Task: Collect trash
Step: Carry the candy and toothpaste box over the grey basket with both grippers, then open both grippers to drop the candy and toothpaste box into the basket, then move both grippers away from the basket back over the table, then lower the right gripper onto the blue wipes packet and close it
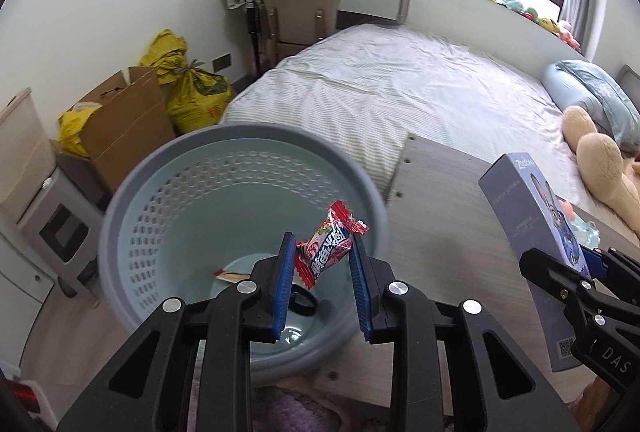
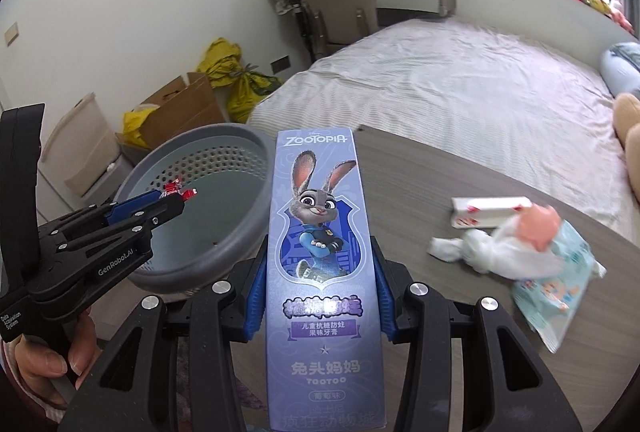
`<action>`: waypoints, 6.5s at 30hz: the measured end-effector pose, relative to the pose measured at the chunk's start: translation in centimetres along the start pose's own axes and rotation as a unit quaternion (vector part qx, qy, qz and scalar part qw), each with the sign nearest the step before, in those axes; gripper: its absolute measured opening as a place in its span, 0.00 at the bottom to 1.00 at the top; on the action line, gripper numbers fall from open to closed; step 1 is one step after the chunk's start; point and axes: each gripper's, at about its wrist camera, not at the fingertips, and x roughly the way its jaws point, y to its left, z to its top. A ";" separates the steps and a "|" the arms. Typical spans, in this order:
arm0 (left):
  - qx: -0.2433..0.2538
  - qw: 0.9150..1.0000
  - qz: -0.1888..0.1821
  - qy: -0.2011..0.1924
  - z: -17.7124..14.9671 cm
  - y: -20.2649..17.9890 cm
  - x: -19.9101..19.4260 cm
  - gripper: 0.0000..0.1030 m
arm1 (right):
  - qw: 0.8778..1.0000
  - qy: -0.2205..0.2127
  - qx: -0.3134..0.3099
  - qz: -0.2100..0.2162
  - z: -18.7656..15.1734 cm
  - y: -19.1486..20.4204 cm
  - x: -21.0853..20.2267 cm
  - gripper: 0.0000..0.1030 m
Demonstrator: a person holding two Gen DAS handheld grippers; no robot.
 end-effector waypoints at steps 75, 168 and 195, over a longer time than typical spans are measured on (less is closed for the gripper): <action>-0.111 0.992 0.050 0.015 -0.2 13.5 1.3 0.55 | 0.994 0.030 -0.101 0.033 4.5 12.2 7.3 0.71; 0.087 0.993 -0.083 0.012 -3.9 -12.0 -3.3 0.63 | 0.983 -0.039 0.120 -0.133 -7.6 -13.6 -9.2 0.75; 0.103 0.991 -0.081 0.034 -3.0 -14.5 0.5 0.63 | 0.972 0.012 0.184 -0.148 -6.0 -19.0 -1.9 0.74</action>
